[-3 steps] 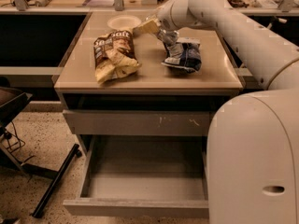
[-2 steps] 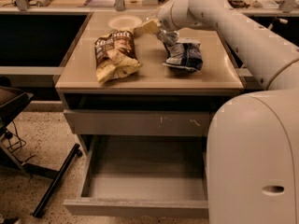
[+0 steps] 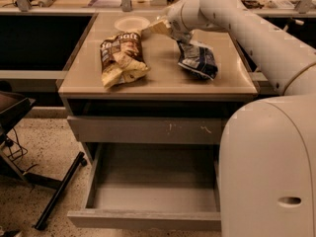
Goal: Pick redbull can from middle drawer and place on counter
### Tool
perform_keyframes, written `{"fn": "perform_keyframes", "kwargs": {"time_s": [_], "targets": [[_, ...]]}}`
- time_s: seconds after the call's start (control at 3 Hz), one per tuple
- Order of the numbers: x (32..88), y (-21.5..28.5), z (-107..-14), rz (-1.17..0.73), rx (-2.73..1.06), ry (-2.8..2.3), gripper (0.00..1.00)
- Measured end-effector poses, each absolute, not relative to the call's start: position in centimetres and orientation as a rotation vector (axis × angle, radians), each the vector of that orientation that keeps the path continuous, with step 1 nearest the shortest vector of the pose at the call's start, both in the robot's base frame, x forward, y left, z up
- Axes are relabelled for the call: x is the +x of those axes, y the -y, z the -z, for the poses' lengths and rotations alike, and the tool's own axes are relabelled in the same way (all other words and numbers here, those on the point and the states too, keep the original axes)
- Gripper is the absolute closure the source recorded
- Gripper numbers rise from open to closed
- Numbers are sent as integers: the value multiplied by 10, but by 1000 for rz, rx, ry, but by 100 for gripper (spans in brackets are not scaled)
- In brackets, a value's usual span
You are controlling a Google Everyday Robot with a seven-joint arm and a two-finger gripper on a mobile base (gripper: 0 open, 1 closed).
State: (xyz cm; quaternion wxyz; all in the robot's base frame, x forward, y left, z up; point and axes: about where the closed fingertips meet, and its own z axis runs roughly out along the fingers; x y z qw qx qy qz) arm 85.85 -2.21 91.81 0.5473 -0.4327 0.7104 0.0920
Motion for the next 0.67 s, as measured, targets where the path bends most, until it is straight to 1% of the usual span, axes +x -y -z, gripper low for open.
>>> {"fn": "perform_keyframes", "kwargs": {"time_s": [0.33,0.67], "targets": [[859,22,-918,-218,-1026,-1684,0],[859,22,-918,-218,-1026,-1684,0]]}}
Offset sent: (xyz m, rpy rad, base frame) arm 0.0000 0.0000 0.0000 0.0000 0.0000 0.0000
